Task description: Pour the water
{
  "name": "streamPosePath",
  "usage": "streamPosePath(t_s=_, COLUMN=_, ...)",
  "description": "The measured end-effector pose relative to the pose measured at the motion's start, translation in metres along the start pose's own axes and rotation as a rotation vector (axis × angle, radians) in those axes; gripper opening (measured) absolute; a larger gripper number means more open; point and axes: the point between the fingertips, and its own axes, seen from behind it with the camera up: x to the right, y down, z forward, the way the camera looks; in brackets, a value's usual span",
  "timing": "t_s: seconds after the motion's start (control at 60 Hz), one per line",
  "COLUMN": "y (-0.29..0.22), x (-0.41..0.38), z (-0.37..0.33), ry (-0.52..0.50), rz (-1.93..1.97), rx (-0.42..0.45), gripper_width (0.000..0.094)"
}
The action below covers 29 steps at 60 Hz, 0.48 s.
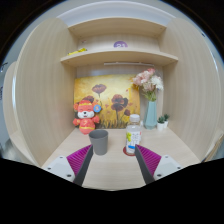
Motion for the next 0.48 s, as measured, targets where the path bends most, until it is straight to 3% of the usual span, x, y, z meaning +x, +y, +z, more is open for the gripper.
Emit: streamPosePath(t_s=0.483, y=-0.031, x=0.002, z=-0.037, ry=0.025, rz=-0.016, rx=0.078, gripper_width=0.0864)
